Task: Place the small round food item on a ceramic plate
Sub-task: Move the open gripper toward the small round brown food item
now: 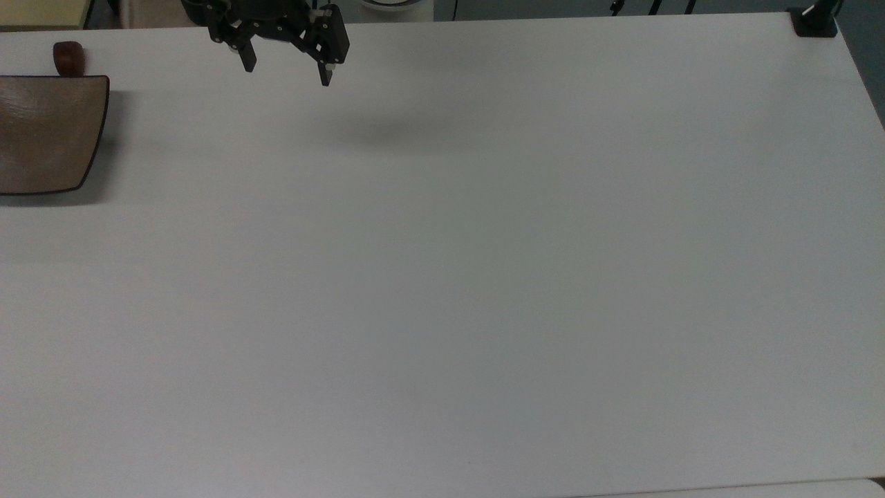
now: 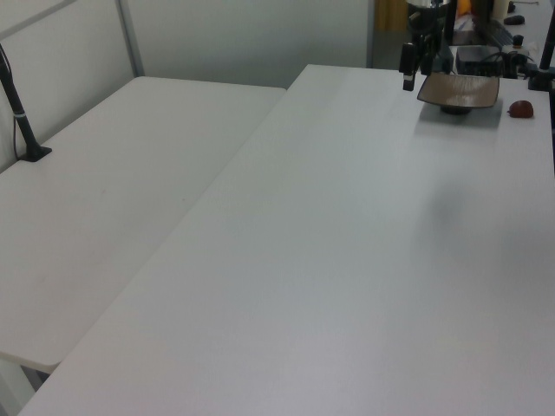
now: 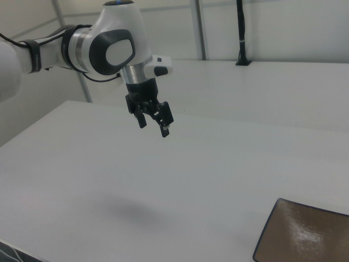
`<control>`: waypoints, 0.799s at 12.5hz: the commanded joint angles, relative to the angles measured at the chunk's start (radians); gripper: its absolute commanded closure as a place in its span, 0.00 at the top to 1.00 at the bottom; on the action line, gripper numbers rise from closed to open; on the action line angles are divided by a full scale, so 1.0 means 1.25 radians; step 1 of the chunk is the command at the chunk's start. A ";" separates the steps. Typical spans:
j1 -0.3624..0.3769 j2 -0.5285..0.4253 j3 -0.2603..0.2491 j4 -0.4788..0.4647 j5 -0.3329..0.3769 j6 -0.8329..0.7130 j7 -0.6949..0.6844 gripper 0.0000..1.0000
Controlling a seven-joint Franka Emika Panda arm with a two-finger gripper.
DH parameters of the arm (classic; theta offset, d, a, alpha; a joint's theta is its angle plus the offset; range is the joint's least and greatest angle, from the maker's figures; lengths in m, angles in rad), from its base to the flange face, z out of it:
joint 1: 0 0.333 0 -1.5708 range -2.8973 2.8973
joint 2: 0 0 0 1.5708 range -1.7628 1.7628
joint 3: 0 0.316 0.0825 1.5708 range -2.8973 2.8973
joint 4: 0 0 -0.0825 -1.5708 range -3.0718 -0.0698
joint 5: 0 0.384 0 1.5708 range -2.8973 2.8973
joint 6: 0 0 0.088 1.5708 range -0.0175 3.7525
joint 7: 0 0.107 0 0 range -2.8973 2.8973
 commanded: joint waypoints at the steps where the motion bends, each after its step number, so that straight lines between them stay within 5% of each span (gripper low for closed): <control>1: 0.019 -0.008 -0.005 -0.031 -0.043 0.039 0.021 1.00; 10: 0.017 -0.004 -0.005 -0.033 -0.044 0.038 0.010 1.00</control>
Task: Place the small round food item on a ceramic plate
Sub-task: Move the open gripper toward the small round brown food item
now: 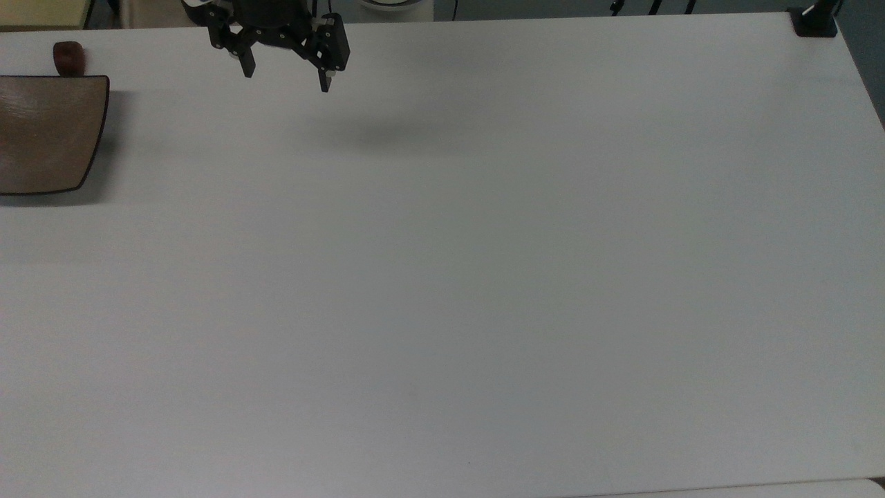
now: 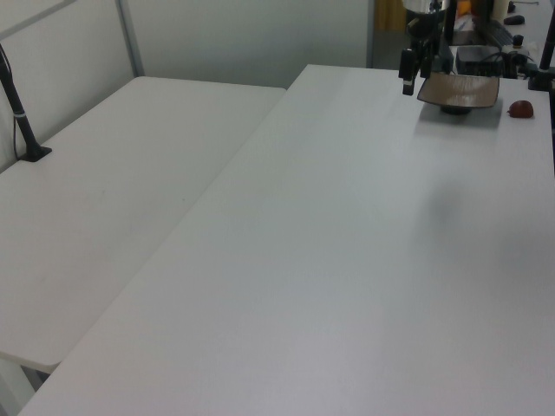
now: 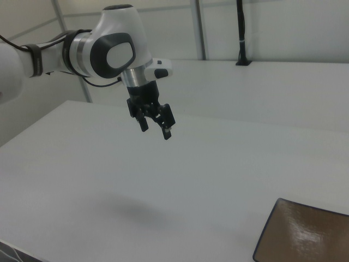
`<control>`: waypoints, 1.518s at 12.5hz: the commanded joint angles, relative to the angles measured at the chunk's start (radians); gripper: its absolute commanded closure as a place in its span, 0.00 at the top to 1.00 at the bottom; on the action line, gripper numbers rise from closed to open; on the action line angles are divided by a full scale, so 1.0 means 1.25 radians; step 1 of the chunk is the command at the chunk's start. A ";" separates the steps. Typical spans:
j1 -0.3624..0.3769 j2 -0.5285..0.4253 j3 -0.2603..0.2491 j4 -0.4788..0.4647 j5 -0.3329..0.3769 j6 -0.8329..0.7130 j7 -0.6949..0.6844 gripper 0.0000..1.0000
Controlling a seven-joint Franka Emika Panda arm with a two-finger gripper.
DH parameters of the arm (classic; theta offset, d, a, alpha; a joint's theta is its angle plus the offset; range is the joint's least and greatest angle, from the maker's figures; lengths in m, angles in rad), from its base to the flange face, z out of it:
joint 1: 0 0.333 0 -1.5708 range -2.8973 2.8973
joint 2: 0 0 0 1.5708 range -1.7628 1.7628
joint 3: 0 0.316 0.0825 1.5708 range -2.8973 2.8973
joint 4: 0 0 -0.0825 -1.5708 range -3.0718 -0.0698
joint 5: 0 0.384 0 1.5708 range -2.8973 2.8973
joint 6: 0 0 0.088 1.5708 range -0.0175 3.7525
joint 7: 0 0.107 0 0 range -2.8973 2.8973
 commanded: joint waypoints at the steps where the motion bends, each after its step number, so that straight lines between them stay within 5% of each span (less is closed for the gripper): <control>1: 0.008 -0.008 -0.005 -0.021 -0.015 0.021 0.002 1.00; 8: 0.008 -0.016 -0.008 -0.037 -0.019 0.019 -0.020 1.00; 14: 0.003 -0.019 -0.027 -0.092 -0.121 0.019 -0.117 1.00; 19: -0.009 -0.023 -0.115 -0.146 -0.202 0.021 -0.236 1.00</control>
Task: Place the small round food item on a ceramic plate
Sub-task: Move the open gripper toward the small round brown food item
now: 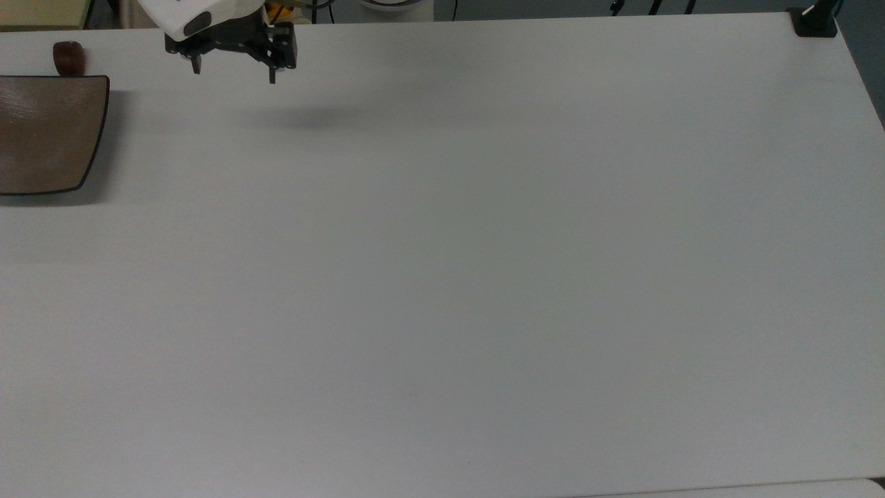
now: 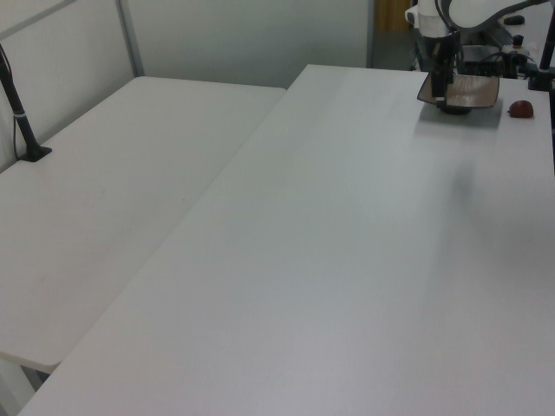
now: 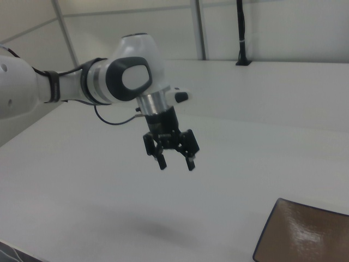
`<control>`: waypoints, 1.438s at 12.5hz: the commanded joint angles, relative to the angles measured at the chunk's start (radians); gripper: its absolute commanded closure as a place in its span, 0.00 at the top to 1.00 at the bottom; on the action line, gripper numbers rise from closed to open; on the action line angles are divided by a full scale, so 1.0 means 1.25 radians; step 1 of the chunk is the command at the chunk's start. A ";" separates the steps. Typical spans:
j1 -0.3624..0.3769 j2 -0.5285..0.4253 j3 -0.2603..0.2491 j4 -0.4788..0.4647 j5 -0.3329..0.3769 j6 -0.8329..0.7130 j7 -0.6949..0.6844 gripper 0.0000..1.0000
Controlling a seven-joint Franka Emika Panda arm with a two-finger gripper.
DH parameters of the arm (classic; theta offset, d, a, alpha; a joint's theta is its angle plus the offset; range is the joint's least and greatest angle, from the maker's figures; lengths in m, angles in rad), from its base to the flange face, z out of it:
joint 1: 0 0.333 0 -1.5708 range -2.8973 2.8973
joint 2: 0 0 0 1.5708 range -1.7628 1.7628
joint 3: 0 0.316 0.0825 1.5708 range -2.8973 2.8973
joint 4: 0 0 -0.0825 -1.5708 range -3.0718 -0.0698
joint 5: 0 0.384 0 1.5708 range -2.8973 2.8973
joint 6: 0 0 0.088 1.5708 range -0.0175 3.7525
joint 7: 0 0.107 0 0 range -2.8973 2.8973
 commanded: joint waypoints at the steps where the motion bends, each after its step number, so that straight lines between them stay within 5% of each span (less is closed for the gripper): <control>1: -0.009 -0.022 -0.069 -0.051 -0.029 0.022 -0.075 1.00; 12: -0.045 -0.029 -0.276 -0.164 -0.065 0.215 -0.306 1.00; 16: -0.092 -0.011 -0.306 -0.173 -0.047 0.270 -0.428 1.00; 18: -0.143 -0.010 -0.311 -0.173 0.006 0.272 -0.486 1.00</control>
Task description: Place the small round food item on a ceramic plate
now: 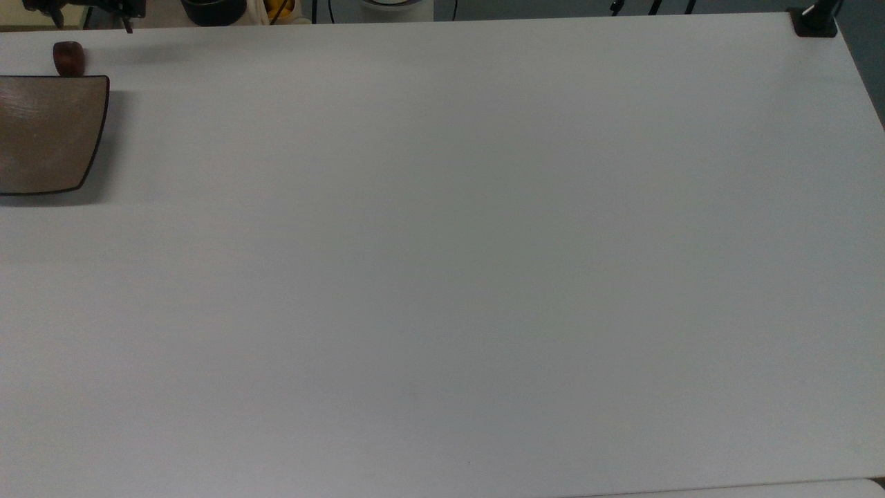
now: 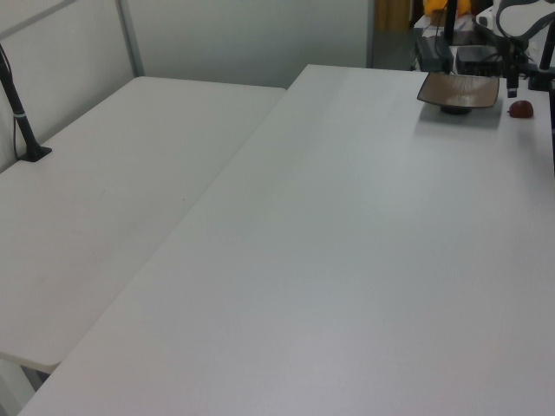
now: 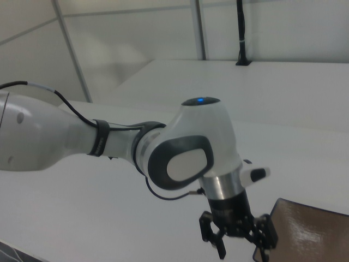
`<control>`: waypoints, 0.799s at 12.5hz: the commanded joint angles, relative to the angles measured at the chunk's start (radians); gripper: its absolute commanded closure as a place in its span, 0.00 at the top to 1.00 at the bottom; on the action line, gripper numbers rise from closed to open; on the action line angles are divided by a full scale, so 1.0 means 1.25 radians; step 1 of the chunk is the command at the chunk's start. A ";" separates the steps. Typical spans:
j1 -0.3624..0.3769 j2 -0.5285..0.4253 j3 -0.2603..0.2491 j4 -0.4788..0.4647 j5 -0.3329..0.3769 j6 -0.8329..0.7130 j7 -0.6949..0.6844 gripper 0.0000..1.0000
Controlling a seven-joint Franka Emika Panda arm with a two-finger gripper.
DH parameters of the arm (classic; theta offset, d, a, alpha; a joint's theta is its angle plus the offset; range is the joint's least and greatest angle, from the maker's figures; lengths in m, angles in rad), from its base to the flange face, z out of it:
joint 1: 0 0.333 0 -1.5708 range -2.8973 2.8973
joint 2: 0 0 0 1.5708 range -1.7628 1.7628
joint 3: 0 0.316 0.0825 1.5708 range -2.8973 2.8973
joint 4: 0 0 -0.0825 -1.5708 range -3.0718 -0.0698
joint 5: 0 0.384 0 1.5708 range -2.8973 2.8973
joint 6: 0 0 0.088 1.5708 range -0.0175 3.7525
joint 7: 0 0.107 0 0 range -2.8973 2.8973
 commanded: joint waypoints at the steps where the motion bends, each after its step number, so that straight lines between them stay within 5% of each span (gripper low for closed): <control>1: -0.057 -0.006 -0.007 -0.017 0.074 0.027 -0.100 1.00; 10: -0.096 0.079 -0.046 -0.014 0.204 0.162 -0.286 1.00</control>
